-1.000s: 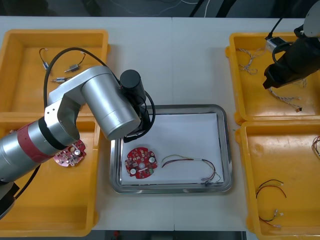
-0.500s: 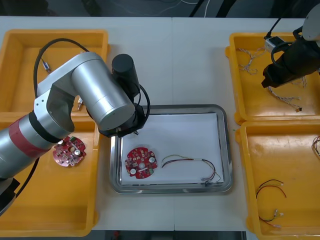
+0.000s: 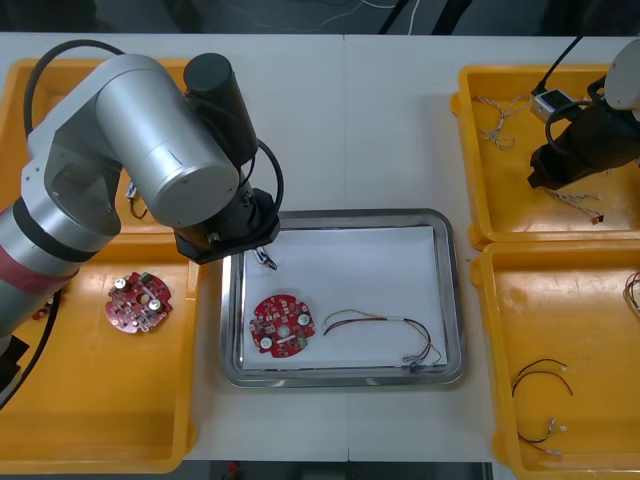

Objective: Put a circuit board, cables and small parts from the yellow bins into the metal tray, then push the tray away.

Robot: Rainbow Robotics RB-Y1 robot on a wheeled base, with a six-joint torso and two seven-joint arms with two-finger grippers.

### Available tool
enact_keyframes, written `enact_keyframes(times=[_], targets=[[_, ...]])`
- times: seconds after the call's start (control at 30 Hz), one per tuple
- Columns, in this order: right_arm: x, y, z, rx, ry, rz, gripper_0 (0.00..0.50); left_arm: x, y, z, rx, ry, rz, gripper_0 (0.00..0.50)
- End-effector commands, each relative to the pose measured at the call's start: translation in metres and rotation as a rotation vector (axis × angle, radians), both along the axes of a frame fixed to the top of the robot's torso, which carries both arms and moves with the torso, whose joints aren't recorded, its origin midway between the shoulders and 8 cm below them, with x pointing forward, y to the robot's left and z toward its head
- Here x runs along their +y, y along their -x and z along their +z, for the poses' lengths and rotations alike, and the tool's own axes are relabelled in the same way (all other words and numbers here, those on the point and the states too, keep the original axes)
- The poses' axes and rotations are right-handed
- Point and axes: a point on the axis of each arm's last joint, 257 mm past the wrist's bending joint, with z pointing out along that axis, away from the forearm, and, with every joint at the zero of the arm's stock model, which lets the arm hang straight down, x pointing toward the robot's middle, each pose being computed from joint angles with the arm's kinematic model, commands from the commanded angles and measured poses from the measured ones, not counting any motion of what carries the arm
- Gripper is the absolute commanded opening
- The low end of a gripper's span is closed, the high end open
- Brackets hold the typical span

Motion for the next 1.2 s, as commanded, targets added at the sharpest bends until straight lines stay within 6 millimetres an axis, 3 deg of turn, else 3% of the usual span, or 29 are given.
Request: enact_keyframes(times=[0.03,0.2,0.67,0.7,0.73,0.77,0.8,0.83,1.07,1.2], targets=[[-0.018,-0.002,0.01,-0.037,0.031,0.01,0.5,0.015,-0.014,0.048,-0.074,0.033,0.055,0.5],[-0.02,-0.001,-0.002,-0.045,0.023,0.009,0.5,0.036,-0.015,0.057,-0.066,0.018,0.058,0.5],[-0.018,0.0,-0.01,-0.053,-0.001,0.004,0.5,0.086,-0.017,0.095,-0.076,-0.026,-0.009,0.5],[-0.018,0.0,-0.01,-0.053,-0.003,0.004,0.428,0.091,-0.017,0.097,-0.078,-0.033,-0.015,0.5],[-0.017,0.001,-0.011,-0.051,-0.005,0.005,0.306,0.095,-0.017,0.098,-0.073,-0.039,-0.022,0.5],[-0.017,0.001,-0.011,-0.051,-0.006,0.006,0.226,0.097,-0.017,0.099,-0.071,-0.041,-0.023,0.5],[-0.015,0.001,-0.012,-0.052,-0.011,0.007,0.06,0.101,-0.018,0.099,-0.065,-0.044,-0.029,0.5],[-0.016,0.001,-0.011,-0.052,-0.012,0.006,0.0,0.103,-0.018,0.101,-0.064,-0.047,-0.034,0.5],[-0.016,0.0,-0.009,-0.056,-0.021,0.009,0.0,0.122,-0.031,0.11,-0.043,-0.076,-0.064,0.5],[-0.017,-0.002,0.005,-0.077,-0.008,0.019,0.0,0.13,-0.043,0.116,-0.037,-0.084,-0.075,0.5]])
